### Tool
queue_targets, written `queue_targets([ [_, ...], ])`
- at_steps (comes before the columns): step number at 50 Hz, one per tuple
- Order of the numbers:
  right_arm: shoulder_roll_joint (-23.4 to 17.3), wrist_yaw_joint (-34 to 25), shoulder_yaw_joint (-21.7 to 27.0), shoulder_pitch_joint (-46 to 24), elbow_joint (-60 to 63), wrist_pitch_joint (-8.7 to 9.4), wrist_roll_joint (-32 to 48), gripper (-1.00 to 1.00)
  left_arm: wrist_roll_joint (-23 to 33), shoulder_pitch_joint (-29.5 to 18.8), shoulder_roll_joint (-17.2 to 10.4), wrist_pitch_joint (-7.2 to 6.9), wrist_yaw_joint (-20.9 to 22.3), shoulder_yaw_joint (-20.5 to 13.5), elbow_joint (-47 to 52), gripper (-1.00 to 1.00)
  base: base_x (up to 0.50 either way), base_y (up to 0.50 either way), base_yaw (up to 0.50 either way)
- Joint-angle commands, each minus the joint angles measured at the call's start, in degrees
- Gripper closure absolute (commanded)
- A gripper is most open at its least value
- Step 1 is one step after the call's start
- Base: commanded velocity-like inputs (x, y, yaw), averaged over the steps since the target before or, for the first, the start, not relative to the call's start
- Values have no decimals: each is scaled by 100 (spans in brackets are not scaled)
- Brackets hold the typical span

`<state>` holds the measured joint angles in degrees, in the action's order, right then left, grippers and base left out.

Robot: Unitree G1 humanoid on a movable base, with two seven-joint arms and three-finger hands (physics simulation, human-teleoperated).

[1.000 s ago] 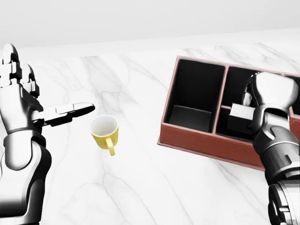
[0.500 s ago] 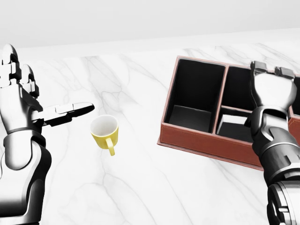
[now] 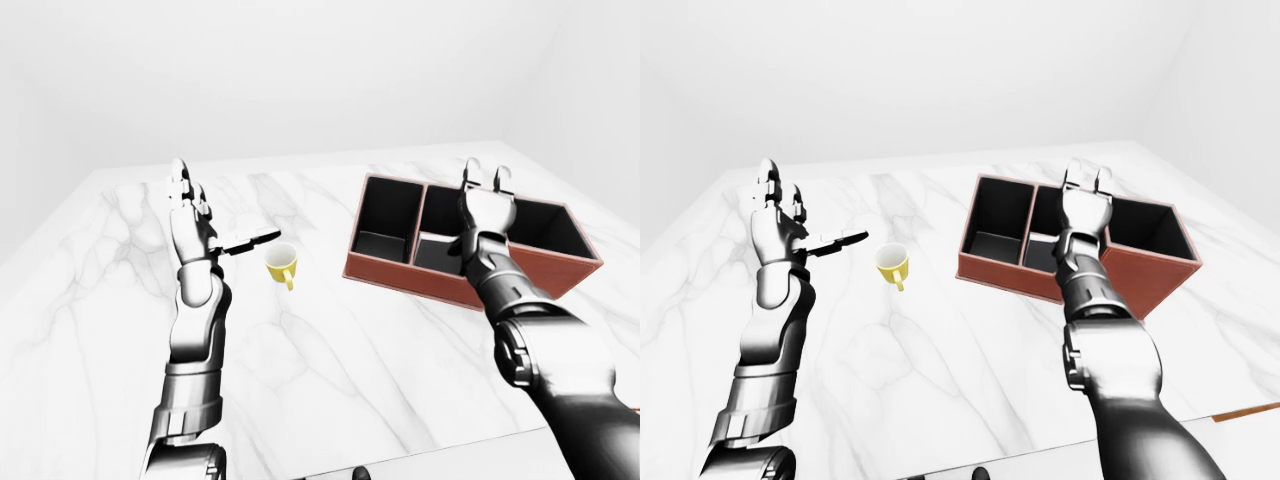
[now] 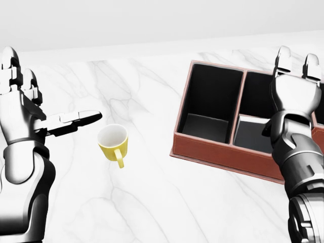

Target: Pick up the book and place it in the caddy.

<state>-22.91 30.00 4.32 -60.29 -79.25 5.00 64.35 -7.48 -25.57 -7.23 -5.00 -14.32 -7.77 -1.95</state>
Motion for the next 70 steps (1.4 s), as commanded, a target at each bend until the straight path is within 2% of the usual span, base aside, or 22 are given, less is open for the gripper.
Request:
queue_targets([
  [1,15,0,-23,-112,46,0,-219,-100,-20,25,12,0,41,9,63,-100,0,0,0],
  [9,62,0,-107,-292,209,0,-643,-100,-26,58,22,0,93,25,135,-100,0,0,0],
  [15,98,0,-151,-86,980,-798,-1287,-100,-19,127,52,0,180,57,237,-100,0,0,0],
  [16,123,-51,-140,96,1354,-851,-1426,-100,-18,149,58,0,206,70,272,-100,0,0,0],
  [18,171,-310,-125,523,2244,-879,-1624,-100,-13,172,72,0,231,75,317,-100,0,0,0],
  [19,239,-610,-62,930,3115,-729,-1755,-100,-10,186,78,0,245,81,343,-100,0,0,0],
  [20,374,-1116,28,1700,4694,-419,-1868,-100,-6,210,89,0,265,91,381,-100,0,0,0],
  [21,408,-1221,48,1825,4971,-326,-1849,-100,-1,212,94,0,270,88,385,-100,0,0,0],
  [22,547,-1535,131,2327,5934,-170,-1964,-100,-15,227,102,0,297,93,420,-100,0,0,0],
  [25,751,-1886,212,2943,7080,-49,-2079,-100,-8,250,117,0,325,98,473,-100,0,0,0],
  [26,891,-2060,257,3388,7910,-3,-2161,-100,3,267,120,0,351,110,499,-100,0,0,0],
  [30,1153,-2334,309,3995,8974,0,-2375,-100,3,291,140,0,401,114,558,-100,0,0,0],
  [34,1619,-2658,333,4965,10460,0,-3079,-100,-15,335,160,0,468,133,719,-100,0,0,0],
  [39,2056,-2887,285,6078,11872,-198,-3888,-100,-83,360,184,0,542,138,876,-100,0,0,0],
  [42,2279,-2943,273,6714,12634,-405,-4258,-100,-119,384,194,0,592,150,989,-100,0,0,0],
  [43,2358,-2920,267,6973,12849,-590,-4362,-100,-144,393,200,0,615,153,1031,-100,0,0,0],
  [45,2486,-2926,287,7340,13205,-834,-4571,-100,-175,414,211,0,639,160,1126,-100,0,0,0],
  [47,2583,-2989,362,7551,13480,-892,-4780,-100,-204,425,219,0,652,162,1198,-100,0,0,0],
  [48,2635,-2980,458,7663,13587,-1000,-4872,-100,-234,429,225,0,655,159,1252,-100,0,0,0],
  [60,3316,-3210,998,8605,13925,-1000,-5830,-100,-415,469,246,0,742,168,1562,-100,0,0,0],
  [66,3830,-3552,1048,9320,13137,-1000,-6336,-100,-479,435,242,0,724,150,1710,-100,0,0,0],
  [70,3930,-3731,1096,9629,12970,-1000,-6760,-100,-519,420,220,0,714,144,1795,-100,0,0,0],
])
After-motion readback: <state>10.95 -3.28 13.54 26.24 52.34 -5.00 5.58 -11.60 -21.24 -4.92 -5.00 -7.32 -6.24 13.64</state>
